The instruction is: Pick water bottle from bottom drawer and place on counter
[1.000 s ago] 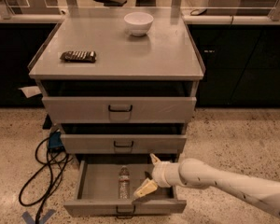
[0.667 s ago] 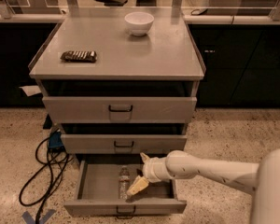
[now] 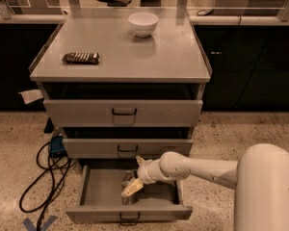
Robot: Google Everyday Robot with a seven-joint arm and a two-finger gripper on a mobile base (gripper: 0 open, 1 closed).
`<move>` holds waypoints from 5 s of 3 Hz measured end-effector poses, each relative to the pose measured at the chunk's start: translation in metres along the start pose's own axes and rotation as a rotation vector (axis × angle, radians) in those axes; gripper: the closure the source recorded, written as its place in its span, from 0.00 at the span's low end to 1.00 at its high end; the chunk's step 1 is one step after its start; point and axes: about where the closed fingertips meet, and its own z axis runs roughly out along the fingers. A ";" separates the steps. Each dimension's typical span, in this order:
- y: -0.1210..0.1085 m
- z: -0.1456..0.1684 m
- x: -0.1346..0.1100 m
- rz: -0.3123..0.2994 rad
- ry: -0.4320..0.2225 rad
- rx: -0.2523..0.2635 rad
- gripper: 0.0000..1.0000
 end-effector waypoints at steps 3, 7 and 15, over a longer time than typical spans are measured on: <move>0.002 0.073 0.046 0.104 0.004 -0.070 0.00; -0.001 0.106 0.087 0.343 0.065 0.135 0.00; -0.028 0.186 0.124 0.481 0.178 0.183 0.14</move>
Offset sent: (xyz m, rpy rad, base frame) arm 0.0072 0.0330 -0.1308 0.0615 0.1926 -0.0283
